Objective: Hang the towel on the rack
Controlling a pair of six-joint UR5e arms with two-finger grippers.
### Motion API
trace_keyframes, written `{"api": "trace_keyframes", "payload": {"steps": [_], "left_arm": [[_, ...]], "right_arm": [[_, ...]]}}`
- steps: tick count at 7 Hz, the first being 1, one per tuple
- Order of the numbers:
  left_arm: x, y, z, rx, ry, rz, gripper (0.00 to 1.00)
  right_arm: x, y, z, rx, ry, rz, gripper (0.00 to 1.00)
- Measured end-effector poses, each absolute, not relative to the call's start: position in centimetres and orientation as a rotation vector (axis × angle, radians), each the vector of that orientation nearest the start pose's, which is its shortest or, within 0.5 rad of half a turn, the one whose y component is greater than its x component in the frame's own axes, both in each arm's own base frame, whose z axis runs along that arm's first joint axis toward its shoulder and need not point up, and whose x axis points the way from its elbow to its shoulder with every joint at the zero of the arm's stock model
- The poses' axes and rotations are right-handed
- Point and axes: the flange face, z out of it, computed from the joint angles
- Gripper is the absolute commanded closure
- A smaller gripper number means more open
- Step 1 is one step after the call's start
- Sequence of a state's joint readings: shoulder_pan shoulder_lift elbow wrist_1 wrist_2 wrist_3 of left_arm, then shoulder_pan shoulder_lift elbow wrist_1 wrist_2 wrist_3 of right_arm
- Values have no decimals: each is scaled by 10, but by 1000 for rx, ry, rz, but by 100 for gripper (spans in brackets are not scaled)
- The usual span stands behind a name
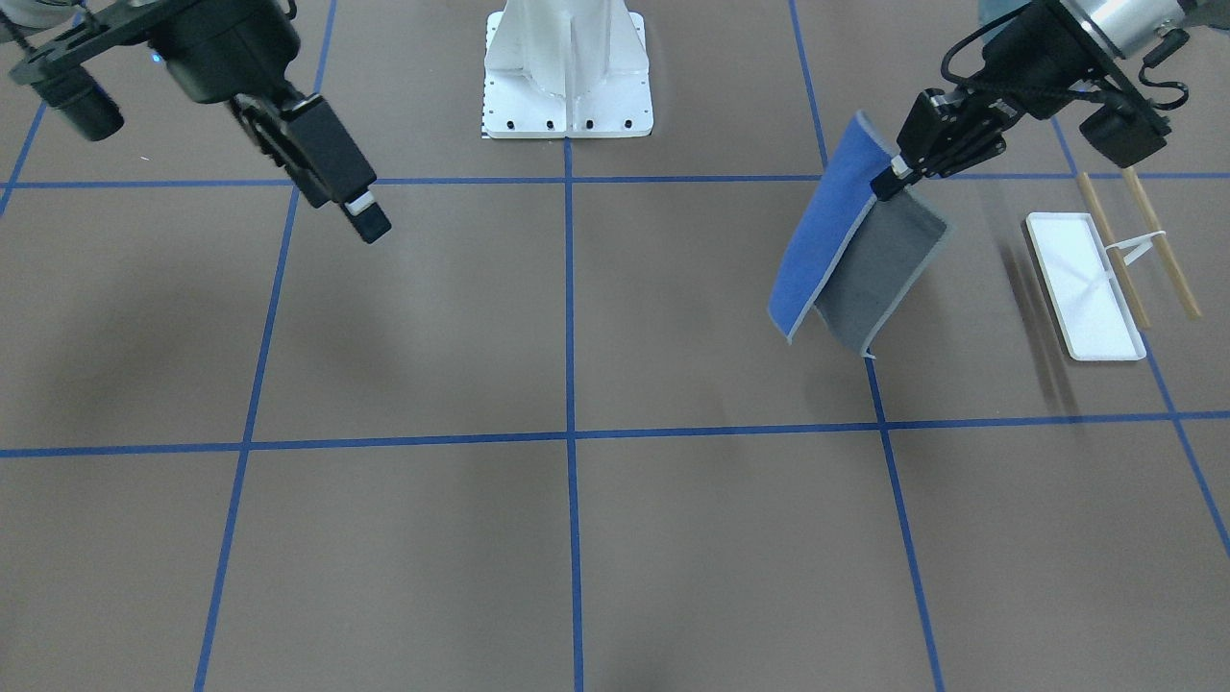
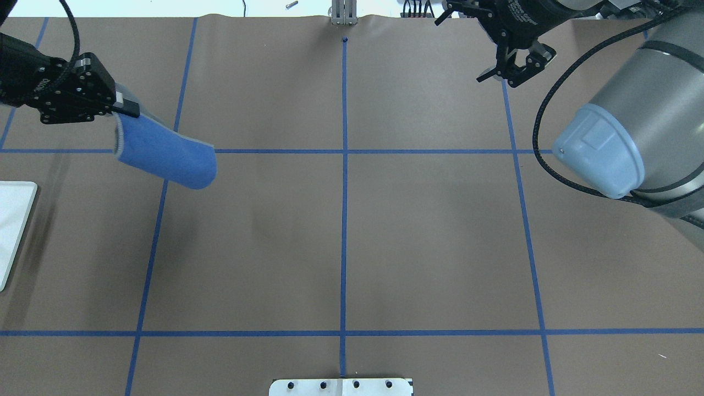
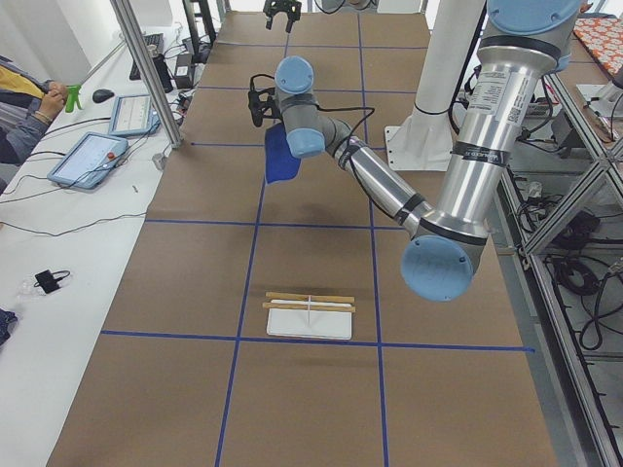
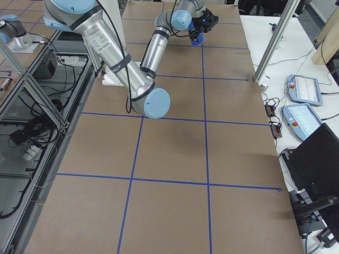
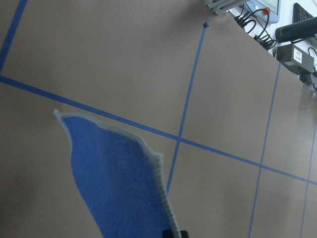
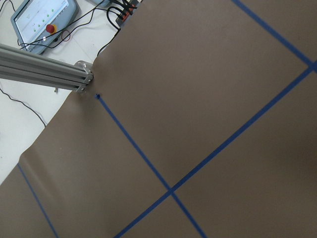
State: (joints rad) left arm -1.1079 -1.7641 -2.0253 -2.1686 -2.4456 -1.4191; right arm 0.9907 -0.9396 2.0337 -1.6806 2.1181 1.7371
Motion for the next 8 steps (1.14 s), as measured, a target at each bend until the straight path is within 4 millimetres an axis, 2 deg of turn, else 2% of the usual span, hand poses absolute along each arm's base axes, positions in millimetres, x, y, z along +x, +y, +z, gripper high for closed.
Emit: {"api": "trace_keyframes", "payload": {"steps": [2,4,6,8], "left_arm": [[120,-434,347,153,1287,-158,100],[80,-414,420,186,1245,-89,100],[37,-414,481,225,1224,-42,100],[7,-415,537,252,1203,-8,100]], "right_arm": [[-198,-519,195,63,-994,575,0],[-177,-518,245,96,-922,471,0],[-170,-517,265,107,-891,424,0],[-168,-517,267,111,-887,417,0]]}}
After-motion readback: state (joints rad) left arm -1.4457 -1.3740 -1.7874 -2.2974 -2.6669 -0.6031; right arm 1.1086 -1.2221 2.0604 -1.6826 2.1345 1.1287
